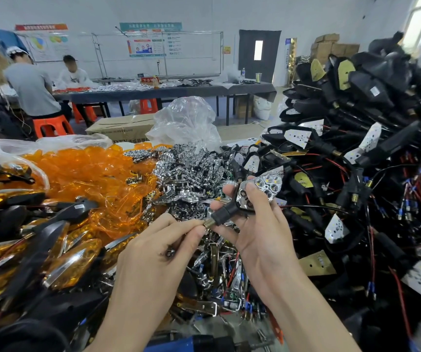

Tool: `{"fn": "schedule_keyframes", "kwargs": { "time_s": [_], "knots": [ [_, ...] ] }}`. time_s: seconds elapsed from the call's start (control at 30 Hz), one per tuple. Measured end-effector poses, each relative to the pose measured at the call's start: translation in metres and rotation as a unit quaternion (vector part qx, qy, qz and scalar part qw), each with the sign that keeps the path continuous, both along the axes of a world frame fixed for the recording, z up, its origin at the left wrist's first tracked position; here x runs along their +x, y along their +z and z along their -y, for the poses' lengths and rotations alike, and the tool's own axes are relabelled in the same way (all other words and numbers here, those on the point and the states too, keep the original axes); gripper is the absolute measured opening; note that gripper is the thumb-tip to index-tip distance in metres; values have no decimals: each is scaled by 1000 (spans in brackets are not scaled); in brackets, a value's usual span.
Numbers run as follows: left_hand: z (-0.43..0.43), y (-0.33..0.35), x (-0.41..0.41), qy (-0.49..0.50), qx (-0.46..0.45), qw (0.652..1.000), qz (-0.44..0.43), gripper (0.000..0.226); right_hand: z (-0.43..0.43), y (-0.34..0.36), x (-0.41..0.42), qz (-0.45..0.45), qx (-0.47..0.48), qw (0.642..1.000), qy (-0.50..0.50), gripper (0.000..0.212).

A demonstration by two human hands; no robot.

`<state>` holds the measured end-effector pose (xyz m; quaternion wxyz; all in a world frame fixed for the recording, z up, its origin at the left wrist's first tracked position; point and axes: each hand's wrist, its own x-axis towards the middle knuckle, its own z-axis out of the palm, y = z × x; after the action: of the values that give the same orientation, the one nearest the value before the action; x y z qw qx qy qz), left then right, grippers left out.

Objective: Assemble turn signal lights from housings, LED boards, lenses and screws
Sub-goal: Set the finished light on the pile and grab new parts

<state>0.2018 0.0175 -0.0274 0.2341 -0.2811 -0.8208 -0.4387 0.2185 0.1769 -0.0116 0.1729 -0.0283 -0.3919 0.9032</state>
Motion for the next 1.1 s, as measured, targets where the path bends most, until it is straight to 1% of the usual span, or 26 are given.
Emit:
{"fn": "schedule_keyframes", "kwargs": {
  "time_s": [0.13,0.3,0.4,0.63,0.77,1.1],
  "knots": [
    [1,1,0,-6,11,1000,18,25,1,-1,-1,0,-9,1000,5,16],
    [2,2,2,-22,36,998,49,18,2,-1,-2,-18,2,1000,13,34],
    [2,2,2,-23,44,997,63,18,2,-3,-3,-27,18,999,7,38],
    [4,-1,0,-27,52,993,100,18,3,-8,-4,-45,62,997,-10,41],
    [3,-1,1,-35,58,991,116,17,3,-10,-5,-54,60,997,-14,43],
    [3,2,2,-46,68,986,148,19,2,-11,-4,-68,69,995,-19,39]
  ]
}}
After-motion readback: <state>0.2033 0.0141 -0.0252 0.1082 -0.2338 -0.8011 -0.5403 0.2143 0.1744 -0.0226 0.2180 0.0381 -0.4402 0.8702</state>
